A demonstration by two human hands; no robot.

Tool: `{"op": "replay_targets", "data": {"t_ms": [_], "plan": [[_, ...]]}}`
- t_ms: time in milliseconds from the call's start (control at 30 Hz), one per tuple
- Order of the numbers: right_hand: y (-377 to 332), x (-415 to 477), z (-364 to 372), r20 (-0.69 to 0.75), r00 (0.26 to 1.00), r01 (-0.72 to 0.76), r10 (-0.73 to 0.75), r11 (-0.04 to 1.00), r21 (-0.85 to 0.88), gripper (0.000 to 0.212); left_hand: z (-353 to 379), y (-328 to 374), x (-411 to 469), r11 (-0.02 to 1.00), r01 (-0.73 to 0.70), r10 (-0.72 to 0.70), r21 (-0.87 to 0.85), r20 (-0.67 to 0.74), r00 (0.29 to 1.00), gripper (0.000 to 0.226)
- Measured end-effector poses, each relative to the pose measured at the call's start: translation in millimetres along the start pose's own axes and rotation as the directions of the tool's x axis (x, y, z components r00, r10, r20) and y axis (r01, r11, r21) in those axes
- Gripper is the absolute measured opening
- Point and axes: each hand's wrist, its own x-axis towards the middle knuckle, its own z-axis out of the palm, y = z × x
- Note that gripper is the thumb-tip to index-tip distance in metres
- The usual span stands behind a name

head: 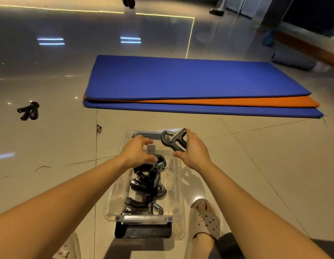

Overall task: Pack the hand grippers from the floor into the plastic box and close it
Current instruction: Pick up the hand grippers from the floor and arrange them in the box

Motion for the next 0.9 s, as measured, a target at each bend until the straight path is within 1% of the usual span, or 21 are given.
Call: {"op": "replay_targets", "data": {"t_ms": [33, 67, 100, 167, 200, 300, 367, 433, 500, 567, 600, 633, 700, 767, 833, 900], "plan": [[-4, -3, -2, 0.0, 1.0, 0.013, -0.013, 1.0, 0.003, 0.081, -5, 7, -3, 0.994, 0.004, -0.005, -0.11, -0.014, 1.0, 0.071], [-8, -6, -4, -0.004, 1.0, 0.028, -0.028, 1.0, 0.008, 0.083, -9, 15, -7, 0.971, 0.009, -0.015, -0.241, -0.022, 1.0, 0.063], [-13, -9, -5, -0.012, 0.999, 0.045, -0.045, 0.999, 0.016, 0.084, -11, 21, -10, 0.929, 0.014, -0.024, -0.37, -0.023, 0.999, 0.049], [-22, -14, -6, -0.03, 0.997, 0.068, -0.067, 0.997, 0.043, 0.087, -13, 33, -15, 0.842, 0.021, -0.054, -0.539, -0.045, 0.998, 0.02], [-27, -15, -7, -0.04, 0.997, 0.074, -0.072, 0.996, 0.058, 0.09, -14, 38, -17, 0.805, 0.03, -0.089, -0.593, -0.069, 0.994, 0.015], [-34, -19, -8, -0.063, 0.994, 0.097, -0.091, 0.991, 0.095, 0.094, -17, 42, -21, 0.711, 0.05, -0.187, -0.701, -0.12, 0.975, 0.013], [-36, -19, -14, -0.034, 0.993, 0.113, -0.11, 0.985, 0.133, 0.092, -24, 44, -24, 0.705, 0.016, -0.179, -0.709, -0.157, 0.971, 0.014], [-36, -14, -28, -0.008, 0.994, 0.111, -0.112, 0.976, 0.188, 0.083, -31, 46, -26, 0.774, -0.056, -0.112, -0.63, -0.224, 0.968, 0.011], [-37, -6, -50, -0.023, 0.996, 0.088, -0.084, 0.969, 0.231, 0.067, -33, 48, -30, 0.866, -0.117, -0.026, -0.486, -0.278, 0.96, 0.014], [-40, 0, -71, -0.035, 0.998, 0.054, -0.046, 0.961, 0.273, 0.04, -31, 51, -34, 0.903, -0.149, 0.018, -0.402, -0.312, 0.95, 0.019], [-43, 1, -78, -0.02, 1.0, 0.023, -0.018, 0.946, 0.323, 0.027, -28, 53, -35, 0.908, -0.169, 0.035, -0.383, -0.332, 0.943, 0.02], [-47, 0, -82, 0.017, 1.0, -0.021, 0.015, 0.922, 0.387, 0.021, -25, 55, -37, 0.911, -0.2, 0.063, -0.36, -0.358, 0.932, 0.021], [-55, -3, -82, 0.135, 0.988, -0.135, 0.079, 0.867, 0.48, 0.031, -19, 59, -39, 0.922, -0.301, 0.183, -0.243, -0.412, 0.892, 0.019], [-61, -7, -78, 0.234, 0.964, -0.234, 0.129, 0.827, 0.51, 0.04, -15, 62, -41, 0.921, -0.389, 0.338, -0.025, -0.448, 0.828, 0.019], [-62, -9, -73, 0.282, 0.943, -0.311, 0.176, 0.768, 0.56, 0.043, -12, 63, -41, 0.89, -0.414, 0.452, 0.19, -0.483, 0.75, 0.023], [-61, -10, -69, 0.305, 0.927, -0.367, 0.219, 0.697, 0.616, 0.04, -11, 62, -41, 0.85, -0.418, 0.526, 0.319, -0.492, 0.694, 0.025]]}}
